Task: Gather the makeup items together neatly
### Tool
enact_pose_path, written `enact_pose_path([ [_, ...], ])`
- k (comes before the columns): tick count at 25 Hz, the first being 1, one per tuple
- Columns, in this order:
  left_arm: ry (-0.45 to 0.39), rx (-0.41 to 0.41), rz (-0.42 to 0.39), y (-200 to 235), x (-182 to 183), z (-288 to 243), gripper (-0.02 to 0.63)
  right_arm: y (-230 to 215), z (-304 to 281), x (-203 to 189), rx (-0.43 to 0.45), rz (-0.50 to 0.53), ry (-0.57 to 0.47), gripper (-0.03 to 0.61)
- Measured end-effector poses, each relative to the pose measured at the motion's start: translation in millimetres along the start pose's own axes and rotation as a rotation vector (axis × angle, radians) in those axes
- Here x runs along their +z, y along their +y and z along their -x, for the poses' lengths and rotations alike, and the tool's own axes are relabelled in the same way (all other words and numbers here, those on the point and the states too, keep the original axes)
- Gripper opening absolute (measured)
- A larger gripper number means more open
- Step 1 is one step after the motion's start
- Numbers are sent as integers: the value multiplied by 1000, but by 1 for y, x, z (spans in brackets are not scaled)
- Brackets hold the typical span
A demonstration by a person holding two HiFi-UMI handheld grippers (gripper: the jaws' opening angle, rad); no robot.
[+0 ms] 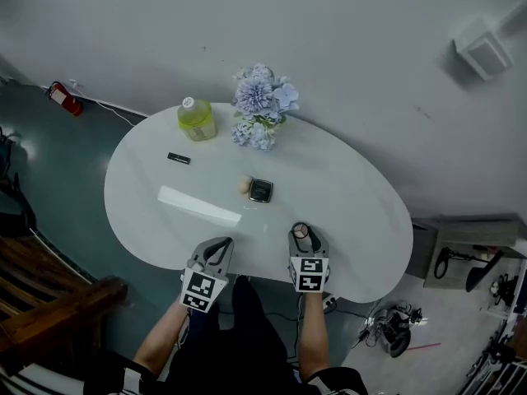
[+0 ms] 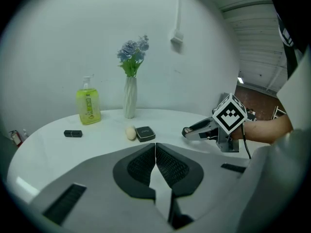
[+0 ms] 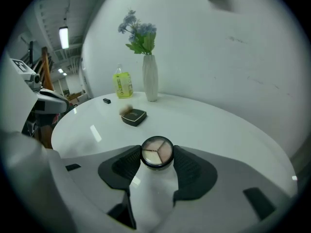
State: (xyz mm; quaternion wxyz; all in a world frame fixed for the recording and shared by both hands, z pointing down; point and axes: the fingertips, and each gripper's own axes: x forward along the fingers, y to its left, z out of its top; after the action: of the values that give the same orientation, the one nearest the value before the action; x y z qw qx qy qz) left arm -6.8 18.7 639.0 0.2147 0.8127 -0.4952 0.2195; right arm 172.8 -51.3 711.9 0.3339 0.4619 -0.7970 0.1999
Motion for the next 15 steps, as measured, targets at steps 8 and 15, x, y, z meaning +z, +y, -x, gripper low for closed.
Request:
enact_pose_path([
  [8, 12, -125, -73, -47, 12, -34, 20, -57, 36, -39, -124, -127, 1, 233],
  [15, 36, -194, -115, -81, 11, -56, 20, -88, 54, -77, -184, -208, 18, 233],
])
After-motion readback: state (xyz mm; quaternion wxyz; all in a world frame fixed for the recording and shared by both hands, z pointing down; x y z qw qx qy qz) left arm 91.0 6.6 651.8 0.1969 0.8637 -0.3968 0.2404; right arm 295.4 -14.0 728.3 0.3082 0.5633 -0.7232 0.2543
